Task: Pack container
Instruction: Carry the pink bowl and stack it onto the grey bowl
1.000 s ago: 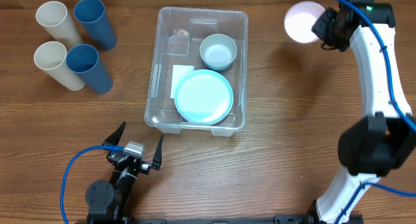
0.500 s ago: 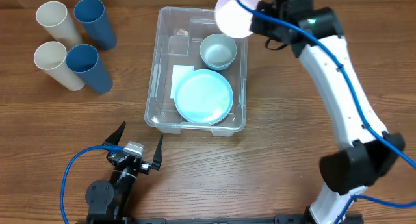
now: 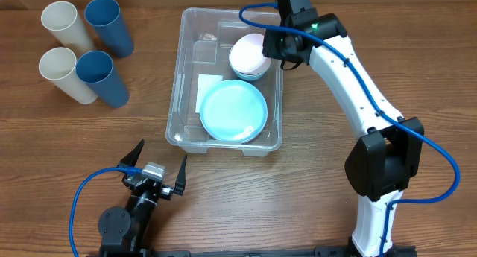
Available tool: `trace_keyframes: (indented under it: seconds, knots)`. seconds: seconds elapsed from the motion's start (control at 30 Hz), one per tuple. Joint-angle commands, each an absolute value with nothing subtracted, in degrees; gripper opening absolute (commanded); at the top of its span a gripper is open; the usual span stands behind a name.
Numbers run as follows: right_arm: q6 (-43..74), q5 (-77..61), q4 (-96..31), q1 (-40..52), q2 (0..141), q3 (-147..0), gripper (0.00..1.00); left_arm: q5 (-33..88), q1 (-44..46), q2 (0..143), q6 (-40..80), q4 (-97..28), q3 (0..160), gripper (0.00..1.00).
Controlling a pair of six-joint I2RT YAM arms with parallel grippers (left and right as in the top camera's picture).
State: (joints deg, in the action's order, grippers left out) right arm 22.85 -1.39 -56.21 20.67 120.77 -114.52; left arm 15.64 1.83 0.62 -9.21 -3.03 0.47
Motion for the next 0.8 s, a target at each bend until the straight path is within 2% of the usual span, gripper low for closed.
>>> trace_keyframes:
  seconds: [0.0, 0.13, 0.57, 0.77]
  knots:
    - [18.02, -1.80, -56.90, 25.10, 120.25, -114.76, 0.39, 15.51, 1.41, 0.25, -9.87, -2.96, 0.27, 1.00]
    - [17.67, 5.10, -56.73, 27.75, 120.27, -114.76, 0.39, 15.51, 1.41, 0.25, -9.87, -2.96, 0.27, 1.00]
    - [18.46, 5.10, -52.77, 26.87, 130.54, -114.69, 0.39, 15.51, 1.41, 0.25, -9.87, -2.96, 0.27, 1.00]
    - [18.59, 5.08, -52.73, 26.89, 130.67, -114.96, 0.38, 15.51, 1.41, 0.25, -9.87, -2.96, 0.27, 1.00]
